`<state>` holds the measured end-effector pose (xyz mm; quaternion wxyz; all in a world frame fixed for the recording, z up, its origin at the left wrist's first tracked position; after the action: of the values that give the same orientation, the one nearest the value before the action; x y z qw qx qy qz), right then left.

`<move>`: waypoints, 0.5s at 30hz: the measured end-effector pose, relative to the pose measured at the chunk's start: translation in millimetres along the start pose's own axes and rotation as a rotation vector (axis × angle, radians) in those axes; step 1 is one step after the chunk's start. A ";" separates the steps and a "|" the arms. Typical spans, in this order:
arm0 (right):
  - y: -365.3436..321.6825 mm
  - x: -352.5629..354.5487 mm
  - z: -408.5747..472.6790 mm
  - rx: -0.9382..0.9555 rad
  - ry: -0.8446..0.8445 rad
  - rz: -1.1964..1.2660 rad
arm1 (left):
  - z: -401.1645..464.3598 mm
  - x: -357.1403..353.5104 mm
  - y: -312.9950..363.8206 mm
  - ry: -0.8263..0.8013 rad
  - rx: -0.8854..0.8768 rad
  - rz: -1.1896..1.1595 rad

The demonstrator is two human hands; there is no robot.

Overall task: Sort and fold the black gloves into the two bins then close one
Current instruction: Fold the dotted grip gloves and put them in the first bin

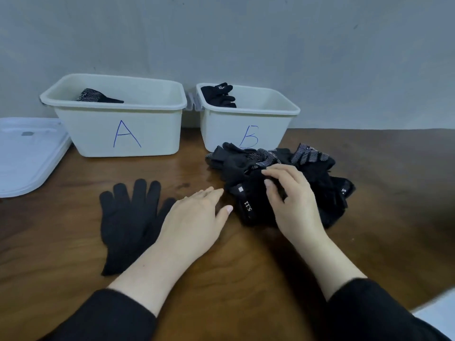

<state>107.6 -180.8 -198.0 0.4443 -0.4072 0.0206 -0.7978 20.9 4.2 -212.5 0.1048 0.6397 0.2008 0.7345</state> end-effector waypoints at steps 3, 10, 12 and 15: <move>18.5 5.2 34.2 -0.158 -0.161 -0.011 | -1.3 -4.6 -4.3 -0.034 0.012 0.026; 53.2 -6.7 94.6 -0.118 -0.610 -0.247 | -10.0 9.3 -12.2 0.058 0.038 -0.122; 46.5 -6.5 103.5 -0.085 -0.588 -0.255 | -10.8 12.5 -11.0 0.109 0.026 -0.142; 32.9 2.6 116.9 -0.165 -0.514 -0.106 | -11.1 17.0 -11.5 0.182 0.011 -0.173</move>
<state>207.8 -164.1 -131.3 0.3576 -0.6315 -0.0491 -0.6862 6.1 19.7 -203.4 0.1455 0.5512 0.2681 0.7766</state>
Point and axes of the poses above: each hand's wrist, its own z-axis towards the middle knuckle, its own x-axis out of the back of the hand, y = z × x, the point moved 2 cm from there along z, towards the middle knuckle, and after that the axes turned 3 degrees about -z, right-handed, at the moved point
